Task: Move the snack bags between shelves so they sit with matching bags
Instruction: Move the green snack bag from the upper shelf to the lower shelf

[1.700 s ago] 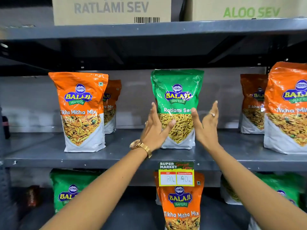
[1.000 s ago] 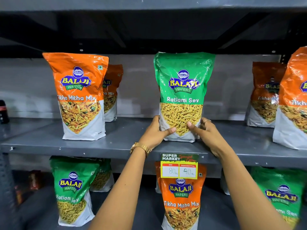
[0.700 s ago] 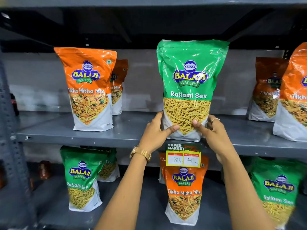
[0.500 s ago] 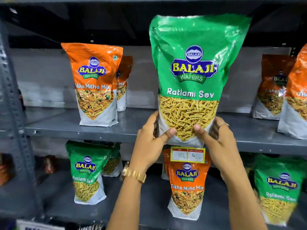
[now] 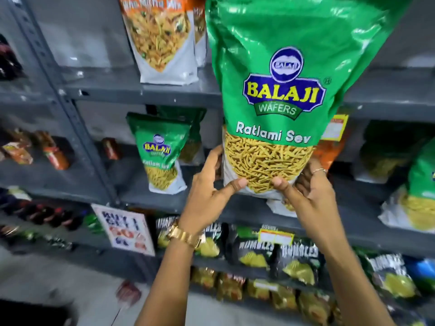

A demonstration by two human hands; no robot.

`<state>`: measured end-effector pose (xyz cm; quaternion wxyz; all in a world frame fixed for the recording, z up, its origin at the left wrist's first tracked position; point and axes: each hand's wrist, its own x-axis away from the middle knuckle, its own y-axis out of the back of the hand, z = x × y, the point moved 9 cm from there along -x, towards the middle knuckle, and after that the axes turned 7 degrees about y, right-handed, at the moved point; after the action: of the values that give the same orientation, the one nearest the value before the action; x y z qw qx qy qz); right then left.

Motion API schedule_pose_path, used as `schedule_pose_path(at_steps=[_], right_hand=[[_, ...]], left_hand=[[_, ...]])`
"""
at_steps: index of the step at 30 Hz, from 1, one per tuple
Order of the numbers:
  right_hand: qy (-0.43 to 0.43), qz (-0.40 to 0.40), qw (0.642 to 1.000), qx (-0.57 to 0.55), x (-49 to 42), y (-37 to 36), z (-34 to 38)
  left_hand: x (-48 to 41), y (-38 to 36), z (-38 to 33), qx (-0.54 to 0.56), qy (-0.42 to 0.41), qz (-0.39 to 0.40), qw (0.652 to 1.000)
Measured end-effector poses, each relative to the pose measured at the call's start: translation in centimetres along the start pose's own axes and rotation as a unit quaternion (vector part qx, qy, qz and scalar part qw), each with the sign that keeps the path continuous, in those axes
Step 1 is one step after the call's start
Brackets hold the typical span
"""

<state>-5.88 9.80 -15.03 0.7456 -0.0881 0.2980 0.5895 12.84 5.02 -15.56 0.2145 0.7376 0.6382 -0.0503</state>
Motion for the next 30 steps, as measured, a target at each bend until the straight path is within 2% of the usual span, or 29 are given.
schedule_pose_path(at_steps=[6,13,20,30], right_hand=[[-0.104,0.069,0.987,0.098,2.1,-4.3,-9.7],[-0.159,0.116,0.973,0.118,1.7,-8.1,-16.7],[-0.197,0.128,0.961,0.143,0.1,-9.4,-21.5],[-0.207,0.09,0.968,0.111,-4.0,-9.8,-22.6]], left_hand=[[1.0,-1.0,10.0,-0.011,0.098,0.001,0.995],[-0.6,-2.6,17.8,-0.048,0.159,0.025,0.986],[-3.1,-3.8,21.9,-0.037,0.196,0.033,0.979],[-7.8,-5.1,24.3,0.032,0.213,0.002,0.976]])
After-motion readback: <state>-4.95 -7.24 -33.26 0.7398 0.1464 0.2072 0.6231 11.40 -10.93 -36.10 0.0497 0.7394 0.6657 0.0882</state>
